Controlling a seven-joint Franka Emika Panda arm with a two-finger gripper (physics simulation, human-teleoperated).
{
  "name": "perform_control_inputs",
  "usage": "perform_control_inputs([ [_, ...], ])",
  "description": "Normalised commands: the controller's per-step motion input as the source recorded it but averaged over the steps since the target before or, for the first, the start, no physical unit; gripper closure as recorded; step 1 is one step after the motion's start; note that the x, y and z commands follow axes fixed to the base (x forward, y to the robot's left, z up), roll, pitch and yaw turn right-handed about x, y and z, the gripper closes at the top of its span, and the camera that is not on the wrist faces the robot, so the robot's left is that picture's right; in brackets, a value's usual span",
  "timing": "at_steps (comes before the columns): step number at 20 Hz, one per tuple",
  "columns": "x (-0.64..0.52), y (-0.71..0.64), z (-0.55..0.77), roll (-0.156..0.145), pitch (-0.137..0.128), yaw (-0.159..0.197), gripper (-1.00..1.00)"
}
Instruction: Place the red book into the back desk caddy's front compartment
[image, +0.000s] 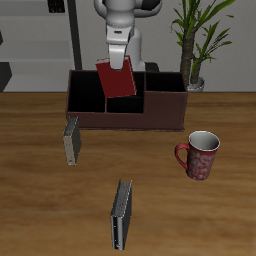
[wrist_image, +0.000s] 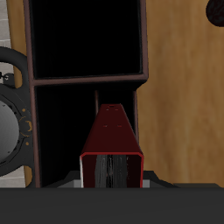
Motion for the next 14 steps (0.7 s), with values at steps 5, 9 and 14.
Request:
perform_control_inputs([
  [5, 0.08, 0.06, 0.03, 0.011, 0.001, 0.004, 1.00],
  [9, -0.02, 0.00, -0.12, 0.003, 0.026, -0.001, 1.00],
  [14, -0.01, -0.04, -0.15, -0.003, 0.024, 0.001, 1.00],
])
